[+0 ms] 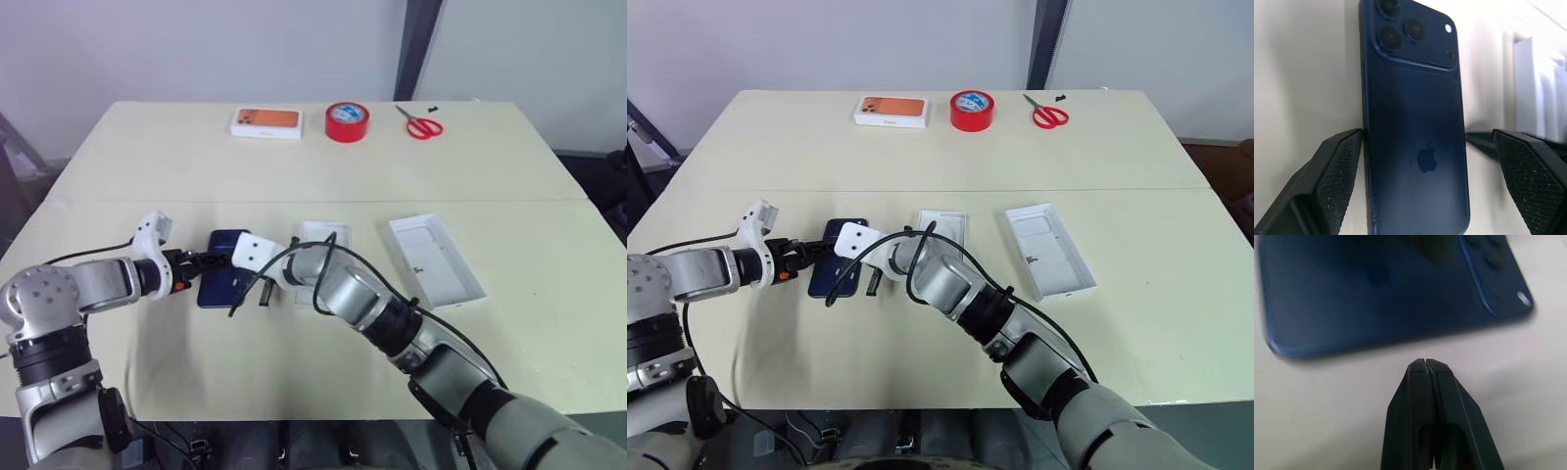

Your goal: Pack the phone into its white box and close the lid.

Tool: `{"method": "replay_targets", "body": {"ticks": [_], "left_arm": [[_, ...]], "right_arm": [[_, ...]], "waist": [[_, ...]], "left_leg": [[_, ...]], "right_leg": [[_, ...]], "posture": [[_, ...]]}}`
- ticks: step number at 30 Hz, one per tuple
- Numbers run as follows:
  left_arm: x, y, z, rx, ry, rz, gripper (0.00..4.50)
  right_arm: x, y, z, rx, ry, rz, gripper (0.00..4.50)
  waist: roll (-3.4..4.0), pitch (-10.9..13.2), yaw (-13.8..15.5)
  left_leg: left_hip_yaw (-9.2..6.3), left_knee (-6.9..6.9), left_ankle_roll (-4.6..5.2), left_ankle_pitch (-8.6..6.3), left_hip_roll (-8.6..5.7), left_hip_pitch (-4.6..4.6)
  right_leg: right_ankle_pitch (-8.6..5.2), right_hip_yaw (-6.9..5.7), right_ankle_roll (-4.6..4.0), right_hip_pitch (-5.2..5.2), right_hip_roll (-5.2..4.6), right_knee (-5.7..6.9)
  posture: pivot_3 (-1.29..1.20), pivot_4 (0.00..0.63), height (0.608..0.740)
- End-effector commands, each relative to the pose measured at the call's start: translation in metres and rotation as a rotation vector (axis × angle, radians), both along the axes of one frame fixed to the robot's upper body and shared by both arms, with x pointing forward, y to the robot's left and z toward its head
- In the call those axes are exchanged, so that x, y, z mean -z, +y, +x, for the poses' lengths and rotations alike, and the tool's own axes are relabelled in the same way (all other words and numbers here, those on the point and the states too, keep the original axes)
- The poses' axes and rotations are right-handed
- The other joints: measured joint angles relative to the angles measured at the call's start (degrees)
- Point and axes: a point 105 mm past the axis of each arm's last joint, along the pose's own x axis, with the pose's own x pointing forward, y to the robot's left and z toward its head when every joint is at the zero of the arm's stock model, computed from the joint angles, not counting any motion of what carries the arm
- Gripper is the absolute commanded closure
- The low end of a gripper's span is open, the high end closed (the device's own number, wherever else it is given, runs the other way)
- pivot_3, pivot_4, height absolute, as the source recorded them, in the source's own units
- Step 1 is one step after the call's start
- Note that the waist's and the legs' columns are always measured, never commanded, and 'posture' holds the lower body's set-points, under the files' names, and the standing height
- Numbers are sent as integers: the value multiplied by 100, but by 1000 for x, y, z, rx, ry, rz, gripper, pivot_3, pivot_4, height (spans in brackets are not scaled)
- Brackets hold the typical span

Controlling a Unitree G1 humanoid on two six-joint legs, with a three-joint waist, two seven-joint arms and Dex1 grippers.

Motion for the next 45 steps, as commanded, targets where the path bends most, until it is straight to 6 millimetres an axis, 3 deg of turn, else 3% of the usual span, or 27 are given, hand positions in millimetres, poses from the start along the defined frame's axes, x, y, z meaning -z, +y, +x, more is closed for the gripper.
{"method": "replay_targets", "body": {"ticks": [1, 9, 16, 20, 23, 29, 41, 43, 45], "left_arm": [[17, -21, -10, 74, 85, -106, 22], [7, -29, -7, 68, 60, -188, 22], [2, -7, 0, -60, 47, -185, 22], [-1, -4, 1, -97, 40, -213, 22], [1, -5, 0, -121, 47, -241, 866], [-5, -8, -2, -174, 38, -330, 3823], [-3, -18, -8, -203, 43, -442, 3823], [-3, -18, -8, -209, 44, -446, 4346], [-4, -20, -7, -206, 36, -455, 4480]], "right_arm": [[-13, 12, -5, -57, -30, 46, 4470], [-12, 10, -4, -56, -30, 48, 4470], [-13, 1, -2, -34, -34, 52, 4470], [-16, -4, 0, -16, -39, 62, 4470], [-21, -9, 2, -1, -48, 71, 4500], [-36, -24, 2, 14, -76, 94, 4500], [-67, -57, -18, 6, -91, 155, 4500], [-68, -60, -18, 9, -94, 156, 4500], [-70, -63, -20, 10, -97, 155, 4500]], "waist": [[0, -1, -4], [-2, -2, -2], [-3, -1, -17], [-4, -1, -17], [-4, -1, -34], [-10, 2, -7], [-10, 3, -10], [-12, 3, -8], [-12, 3, -7]], "left_leg": [[0, 0, 2, -1, -2, 0], [-1, 0, 2, -1, -6, -1], [0, 0, 1, -1, -6, -2], [0, -1, 1, 0, -6, -3], [0, -2, 0, 0, -5, -4], [0, -1, -1, 0, -4, -16], [1, -5, 1, 0, -4, -20], [1, -4, 1, 1, -4, -20], [1, -4, 1, 1, -4, -21]], "right_leg": [[0, 0, 0, 0, -2, 1], [0, -1, 0, -2, -5, 4], [0, -1, 0, -6, -4, 5], [0, -1, 0, -8, -4, 4], [0, -1, 0, -12, -4, 5], [0, -1, 0, -23, -5, 4], [-1, -1, -2, -27, -6, -2], [-1, -1, -2, -27, -5, -3], [-1, -1, -2, -25, -5, -5]], "posture": [[0, 150, 725], [0, 150, 725], [0, 150, 725], [0, 150, 725], [0, 150, 725], [0, 150, 725], [0, 150, 725], [0, 150, 725], [0, 150, 725]]}}
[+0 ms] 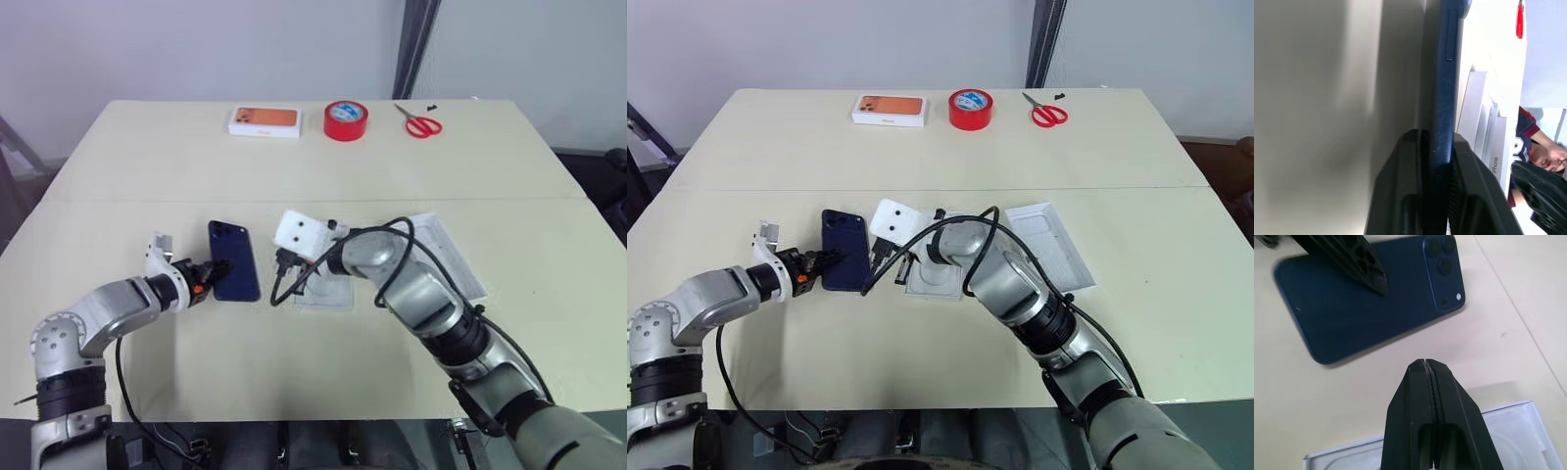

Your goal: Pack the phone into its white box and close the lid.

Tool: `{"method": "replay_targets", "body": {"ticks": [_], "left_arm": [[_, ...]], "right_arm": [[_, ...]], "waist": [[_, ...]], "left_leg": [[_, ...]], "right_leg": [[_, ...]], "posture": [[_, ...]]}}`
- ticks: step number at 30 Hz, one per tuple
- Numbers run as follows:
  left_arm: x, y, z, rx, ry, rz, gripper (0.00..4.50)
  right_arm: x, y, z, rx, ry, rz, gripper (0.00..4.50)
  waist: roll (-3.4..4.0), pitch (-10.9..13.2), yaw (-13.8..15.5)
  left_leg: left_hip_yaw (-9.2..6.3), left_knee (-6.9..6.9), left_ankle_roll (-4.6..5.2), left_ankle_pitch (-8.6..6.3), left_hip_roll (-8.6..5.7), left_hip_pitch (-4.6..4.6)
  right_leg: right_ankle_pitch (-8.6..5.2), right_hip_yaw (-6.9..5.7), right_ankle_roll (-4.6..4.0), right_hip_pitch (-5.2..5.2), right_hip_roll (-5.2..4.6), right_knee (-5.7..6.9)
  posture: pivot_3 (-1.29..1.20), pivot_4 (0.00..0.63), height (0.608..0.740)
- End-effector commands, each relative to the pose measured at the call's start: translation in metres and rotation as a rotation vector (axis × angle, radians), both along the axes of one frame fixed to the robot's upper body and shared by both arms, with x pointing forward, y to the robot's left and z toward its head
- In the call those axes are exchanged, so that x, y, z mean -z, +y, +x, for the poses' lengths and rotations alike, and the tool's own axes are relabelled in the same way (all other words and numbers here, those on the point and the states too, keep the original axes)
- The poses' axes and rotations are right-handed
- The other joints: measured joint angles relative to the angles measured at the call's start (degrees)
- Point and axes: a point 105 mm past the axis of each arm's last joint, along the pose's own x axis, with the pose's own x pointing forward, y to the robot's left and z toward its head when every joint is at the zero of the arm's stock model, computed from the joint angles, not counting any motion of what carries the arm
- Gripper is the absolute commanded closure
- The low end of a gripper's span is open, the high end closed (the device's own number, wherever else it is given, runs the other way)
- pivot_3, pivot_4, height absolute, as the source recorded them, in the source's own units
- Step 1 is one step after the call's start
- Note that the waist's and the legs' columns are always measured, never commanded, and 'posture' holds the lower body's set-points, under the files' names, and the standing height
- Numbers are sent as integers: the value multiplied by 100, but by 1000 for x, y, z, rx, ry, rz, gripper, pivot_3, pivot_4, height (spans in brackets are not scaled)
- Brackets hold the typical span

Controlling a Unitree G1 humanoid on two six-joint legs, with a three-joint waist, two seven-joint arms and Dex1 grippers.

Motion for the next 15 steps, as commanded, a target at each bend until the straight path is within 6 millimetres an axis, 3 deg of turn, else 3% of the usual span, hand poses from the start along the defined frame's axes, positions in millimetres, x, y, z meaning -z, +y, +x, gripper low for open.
{"method": "replay_targets", "body": {"ticks": [1, 6, 10, 15], "left_arm": [[-13, -4, 0, 12, -61, -14, 4480], [-38, -20, 2, 53, -181, -33, 4480], [-57, -61, 0, 182, -266, -16, 4480], [-49, -110, 7, 292, -218, -28, 4480]], "right_arm": [[-15, -4, -6, -17, -39, 36, 4500], [-29, -35, -15, -49, -61, 61, 4500], [-37, -76, -16, -34, -61, 67, 4500], [-35, -125, -3, 109, -58, 30, 4500]], "waist": [[-1, 1, 6], [-2, 2, 47], [-4, 3, 81], [-4, 3, 36]], "left_leg": [[0, 0, 0, 0, 0, 0], [-1, 5, 1, 0, 0, -19], [-6, 18, 13, -7, 0, -42], [-4, 25, 23, -11, -2, -42]], "right_leg": [[0, 0, 0, 0, 0, -3], [0, -4, 0, -3, 0, -18], [1, -8, 1, 0, -1, -42], [1, -8, 2, 8, -1, -53]], "posture": [[0, 150, 725], [0, 150, 725], [0, 150, 725], [0, 150, 725]]}}
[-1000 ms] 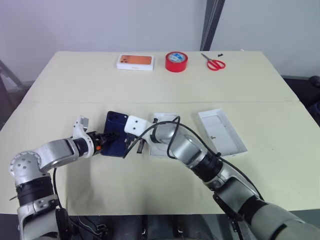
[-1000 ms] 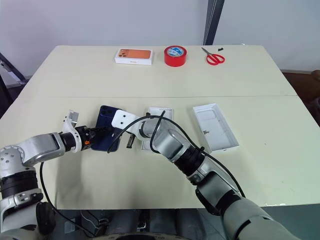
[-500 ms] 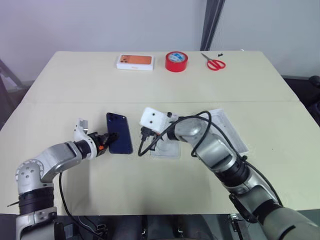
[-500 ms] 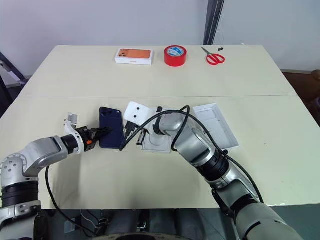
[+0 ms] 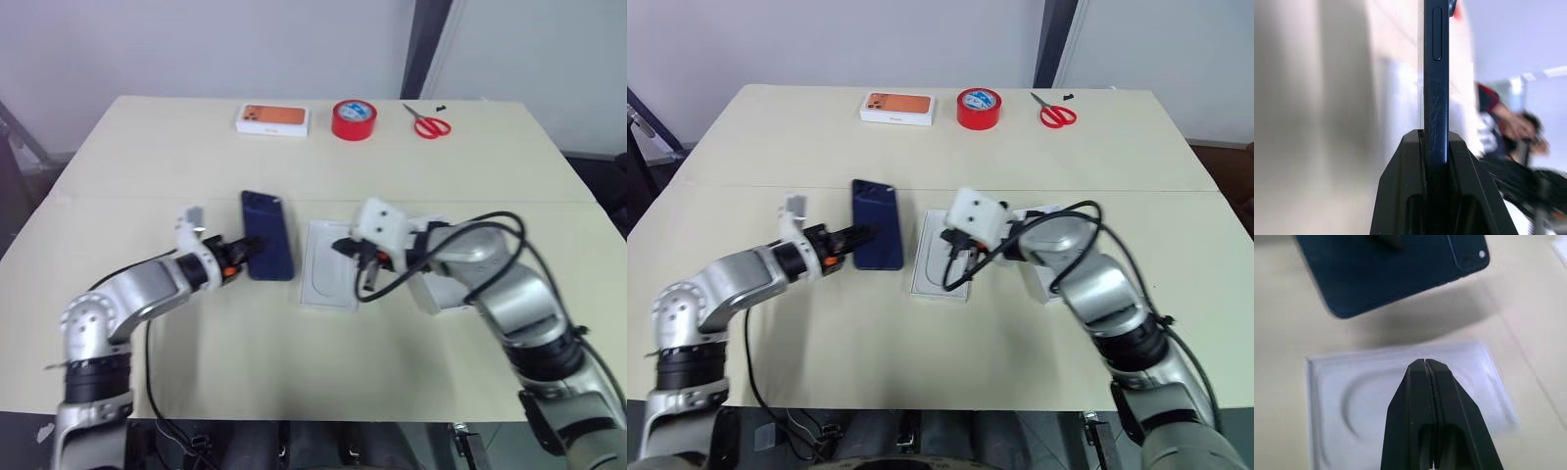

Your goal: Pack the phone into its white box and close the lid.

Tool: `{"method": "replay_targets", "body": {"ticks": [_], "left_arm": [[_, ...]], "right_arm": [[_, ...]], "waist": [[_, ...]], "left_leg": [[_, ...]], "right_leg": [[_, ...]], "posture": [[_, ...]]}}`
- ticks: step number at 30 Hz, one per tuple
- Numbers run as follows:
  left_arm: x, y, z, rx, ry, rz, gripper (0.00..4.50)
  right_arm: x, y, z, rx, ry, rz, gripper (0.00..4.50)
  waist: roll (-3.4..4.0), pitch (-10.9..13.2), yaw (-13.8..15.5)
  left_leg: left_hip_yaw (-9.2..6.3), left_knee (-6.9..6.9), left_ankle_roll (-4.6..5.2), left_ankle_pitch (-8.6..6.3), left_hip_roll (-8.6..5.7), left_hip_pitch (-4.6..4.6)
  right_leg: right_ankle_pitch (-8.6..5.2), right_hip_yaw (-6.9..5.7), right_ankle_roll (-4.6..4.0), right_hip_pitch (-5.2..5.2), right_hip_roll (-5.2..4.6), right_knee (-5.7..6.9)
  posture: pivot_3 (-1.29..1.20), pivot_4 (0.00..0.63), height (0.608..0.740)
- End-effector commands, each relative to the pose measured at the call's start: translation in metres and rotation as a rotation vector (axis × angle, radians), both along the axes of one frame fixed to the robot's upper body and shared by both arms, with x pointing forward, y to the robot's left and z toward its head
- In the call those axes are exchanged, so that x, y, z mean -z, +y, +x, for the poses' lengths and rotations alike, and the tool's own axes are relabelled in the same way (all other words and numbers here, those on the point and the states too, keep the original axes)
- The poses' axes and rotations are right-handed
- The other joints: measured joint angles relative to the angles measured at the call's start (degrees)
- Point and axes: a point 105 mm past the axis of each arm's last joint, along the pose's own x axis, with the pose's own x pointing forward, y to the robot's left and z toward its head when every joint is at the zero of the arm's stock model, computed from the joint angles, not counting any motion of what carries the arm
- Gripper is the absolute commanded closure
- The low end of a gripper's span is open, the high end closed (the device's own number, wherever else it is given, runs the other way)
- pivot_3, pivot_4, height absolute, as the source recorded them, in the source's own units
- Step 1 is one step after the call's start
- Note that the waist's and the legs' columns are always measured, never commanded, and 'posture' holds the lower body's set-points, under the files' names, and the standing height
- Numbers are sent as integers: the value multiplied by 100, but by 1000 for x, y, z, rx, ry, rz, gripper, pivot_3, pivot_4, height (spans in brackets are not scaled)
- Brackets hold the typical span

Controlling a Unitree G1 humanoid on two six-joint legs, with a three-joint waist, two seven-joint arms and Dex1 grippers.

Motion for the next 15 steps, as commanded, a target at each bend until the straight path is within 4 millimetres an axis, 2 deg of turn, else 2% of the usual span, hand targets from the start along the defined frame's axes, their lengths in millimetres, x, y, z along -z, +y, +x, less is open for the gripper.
{"method": "replay_targets", "body": {"ticks": [1, 5, 15], "left_arm": [[3, -26, 1, 68, 0, 33, 4480], [18, -45, 2, 136, 43, 75, 4480], [31, -53, 4, 162, 87, 97, 4480]], "right_arm": [[-9, -25, 6, 65, -50, -12, 4500], [-6, -36, 7, 100, -55, -36, 4500], [3, -39, 1, 115, -44, -53, 4500]], "waist": [[0, 0, -8], [2, 1, -20], [1, 2, 35]], "left_leg": [[1, 0, 0, 0, 0, 1], [2, 0, -5, 5, 8, 4], [1, 12, -6, 7, 13, -1]], "right_leg": [[0, 0, 0, -1, 1, 2], [0, 0, 0, -2, 13, 13], [0, 1, 0, -1, 20, 10]], "posture": [[0, 150, 725], [0, 150, 725], [0, 150, 725]]}}
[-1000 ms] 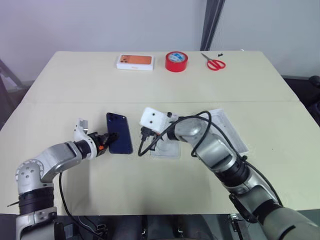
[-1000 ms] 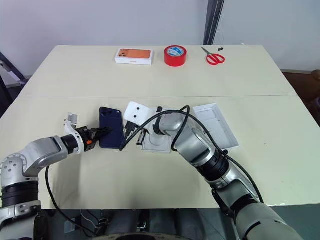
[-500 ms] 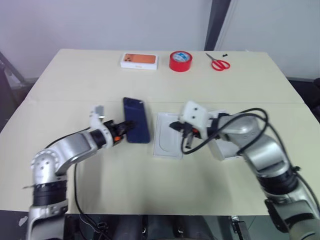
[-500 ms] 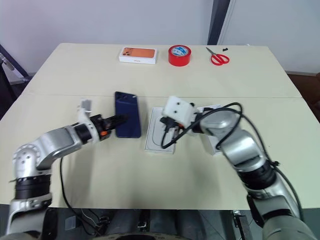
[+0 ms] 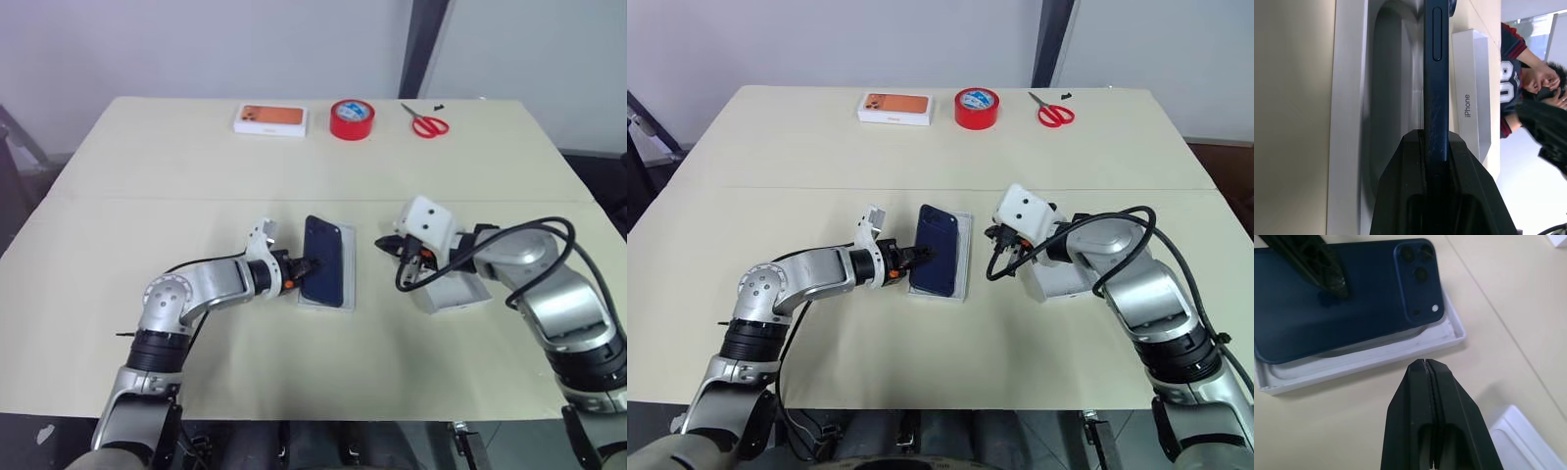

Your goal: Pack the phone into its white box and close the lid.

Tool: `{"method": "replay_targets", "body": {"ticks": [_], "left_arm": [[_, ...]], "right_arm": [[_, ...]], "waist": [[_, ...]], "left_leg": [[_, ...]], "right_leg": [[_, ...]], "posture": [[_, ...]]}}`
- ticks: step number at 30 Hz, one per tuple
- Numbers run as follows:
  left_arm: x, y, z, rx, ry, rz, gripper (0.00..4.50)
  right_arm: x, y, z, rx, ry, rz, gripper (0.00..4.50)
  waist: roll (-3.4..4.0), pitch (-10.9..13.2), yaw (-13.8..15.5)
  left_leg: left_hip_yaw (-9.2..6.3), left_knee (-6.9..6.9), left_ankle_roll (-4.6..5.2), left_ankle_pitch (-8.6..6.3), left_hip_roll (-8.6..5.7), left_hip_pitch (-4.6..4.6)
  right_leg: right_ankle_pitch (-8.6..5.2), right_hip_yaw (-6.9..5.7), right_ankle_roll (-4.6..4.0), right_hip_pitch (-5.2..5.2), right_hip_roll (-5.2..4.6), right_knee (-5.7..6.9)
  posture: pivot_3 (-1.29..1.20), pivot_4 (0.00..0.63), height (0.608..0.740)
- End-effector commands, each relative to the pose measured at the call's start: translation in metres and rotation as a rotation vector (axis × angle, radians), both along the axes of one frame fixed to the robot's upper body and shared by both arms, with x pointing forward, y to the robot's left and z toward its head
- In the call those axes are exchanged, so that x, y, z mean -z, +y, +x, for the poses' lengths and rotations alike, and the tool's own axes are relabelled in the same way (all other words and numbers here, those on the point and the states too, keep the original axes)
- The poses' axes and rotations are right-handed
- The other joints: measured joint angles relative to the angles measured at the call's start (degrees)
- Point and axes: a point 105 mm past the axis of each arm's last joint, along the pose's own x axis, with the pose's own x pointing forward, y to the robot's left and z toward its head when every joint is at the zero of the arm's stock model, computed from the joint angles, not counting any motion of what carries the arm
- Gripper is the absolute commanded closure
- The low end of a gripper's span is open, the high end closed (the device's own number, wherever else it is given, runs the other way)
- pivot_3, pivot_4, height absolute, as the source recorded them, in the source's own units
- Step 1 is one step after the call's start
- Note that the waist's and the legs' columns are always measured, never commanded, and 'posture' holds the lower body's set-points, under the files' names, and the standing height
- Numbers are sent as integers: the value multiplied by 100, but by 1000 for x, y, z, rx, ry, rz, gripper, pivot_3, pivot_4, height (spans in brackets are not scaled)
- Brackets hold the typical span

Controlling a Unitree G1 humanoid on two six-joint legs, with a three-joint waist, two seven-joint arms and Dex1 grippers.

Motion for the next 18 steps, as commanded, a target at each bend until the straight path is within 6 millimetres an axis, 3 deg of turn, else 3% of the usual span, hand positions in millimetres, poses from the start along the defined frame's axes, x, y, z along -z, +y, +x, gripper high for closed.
{"method": "replay_targets", "body": {"ticks": [1, 4, 6, 7, 13, 14, 18], "left_arm": [[-10, -10, -2, 41, -34, -34, 4480], [-9, -13, -4, 52, -33, -41, 4480], [-10, -15, -4, 62, -35, -42, 3538], [-9, -15, -4, 65, -35, -35, 3291], [-13, -14, -2, 71, -53, -29, 329], [-14, -14, -3, 75, -61, -23, 39], [-19, -11, -3, 96, -102, 15, 39]], "right_arm": [[-11, 1, -3, -11, -58, -11, 4500], [-8, 0, -3, -6, -53, -18, 4500], [-7, 0, -4, -8, -52, -19, 4500], [-7, 1, -4, -11, -51, -19, 4500], [-7, 4, -6, -22, -46, -13, 4500], [-7, 4, -6, -22, -45, -14, 4500], [-6, 4, -6, -24, -42, -13, 4500]], "waist": [[0, 0, 0], [0, 0, 1], [0, 0, 0], [0, 0, -1], [0, 0, -3], [0, 0, -9], [0, 0, -30]], "left_leg": [[0, 0, 0, 0, 0, 0], [0, 0, 0, 0, 0, 0], [0, 0, -1, 0, 0, 0], [0, 0, -1, 0, 0, 0], [0, 1, -1, 1, 0, 2], [0, 1, -1, 1, 0, 3], [-1, 1, -3, 2, 2, 5]], "right_leg": [[0, 0, 0, 0, 0, 0], [0, 0, 0, 0, 0, 0], [0, 0, 0, 0, 0, 0], [0, 0, 0, 0, 0, 0], [0, 0, 0, 2, 1, 2], [0, 0, 0, 3, 1, 2], [0, 0, 0, 4, 4, 4]], "posture": [[0, 150, 725], [0, 150, 725], [0, 150, 725], [0, 150, 725], [0, 150, 725], [0, 150, 725], [0, 150, 725]]}}
